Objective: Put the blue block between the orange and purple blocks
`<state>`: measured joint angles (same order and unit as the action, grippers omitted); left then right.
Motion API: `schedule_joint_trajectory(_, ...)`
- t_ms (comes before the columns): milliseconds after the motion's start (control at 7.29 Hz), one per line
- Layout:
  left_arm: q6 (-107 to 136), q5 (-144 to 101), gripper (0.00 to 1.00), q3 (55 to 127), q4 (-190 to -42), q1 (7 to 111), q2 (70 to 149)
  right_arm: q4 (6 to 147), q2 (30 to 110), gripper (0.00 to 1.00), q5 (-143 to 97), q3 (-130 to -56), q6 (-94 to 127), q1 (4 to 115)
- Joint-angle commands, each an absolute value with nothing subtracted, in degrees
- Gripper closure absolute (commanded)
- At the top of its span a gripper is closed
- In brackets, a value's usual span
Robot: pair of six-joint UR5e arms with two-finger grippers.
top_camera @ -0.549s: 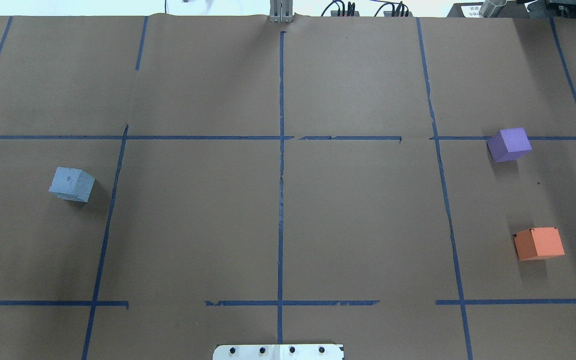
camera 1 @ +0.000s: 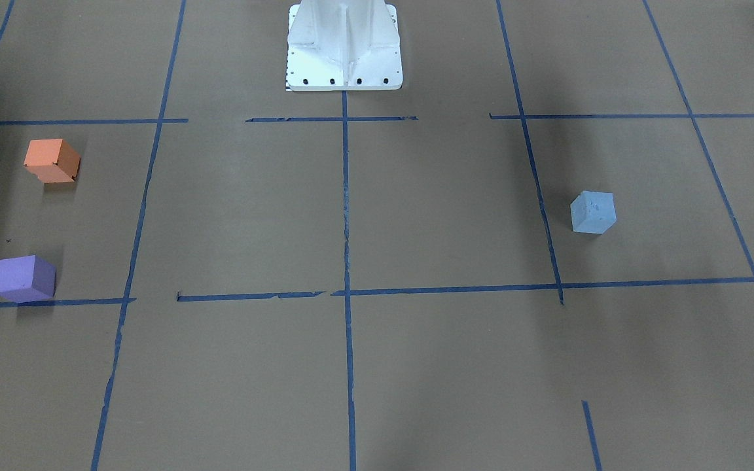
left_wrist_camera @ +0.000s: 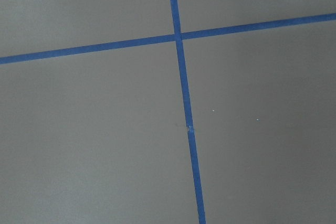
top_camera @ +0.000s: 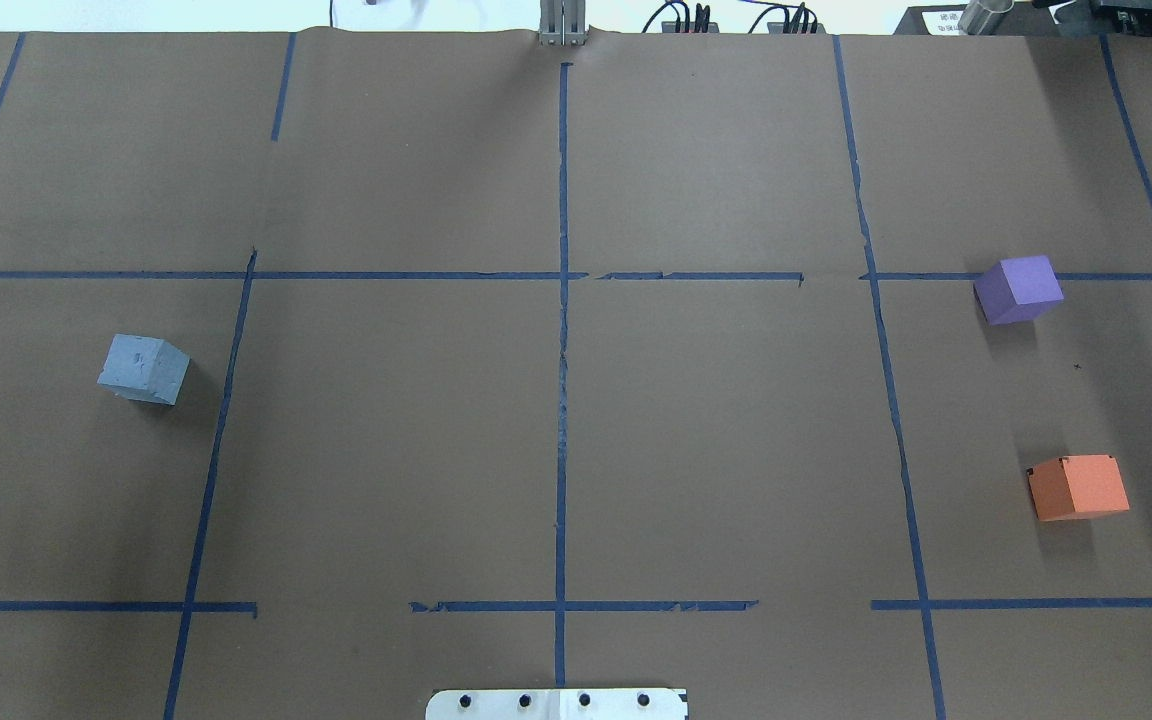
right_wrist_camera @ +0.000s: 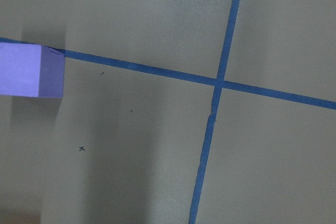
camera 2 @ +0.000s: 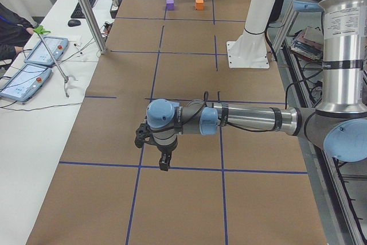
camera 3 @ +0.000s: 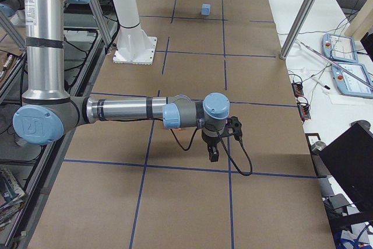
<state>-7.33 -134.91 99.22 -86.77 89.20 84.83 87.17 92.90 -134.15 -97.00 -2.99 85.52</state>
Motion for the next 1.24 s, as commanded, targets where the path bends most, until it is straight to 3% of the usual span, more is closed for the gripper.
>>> schedule_joint_trajectory(0, -7.0, -135.1, 0.00, 97.9, -90.8, 89.0, 88.3, 87.1, 92.8, 0.00, -134.1, -97.3, -3.0, 85.5)
schedule_joint_trajectory(412, -6.2, -135.5, 0.00, 94.9, -95.9, 88.5, 92.1, 87.1, 92.8, 0.00, -134.1, -97.2, -2.9, 85.5)
schedule_joint_trajectory(549, -5.5, -135.7, 0.00, 95.6, -98.7, 84.2, 91.9, 87.2, 92.8, 0.00, -134.1, -97.3, -2.9, 85.5)
schedule_joint_trajectory(1098, 39.6, -132.6, 0.00, 97.2, -116.4, 63.7, 93.5, 87.2, 92.8, 0.00, -134.1, -97.3, -2.9, 85.5)
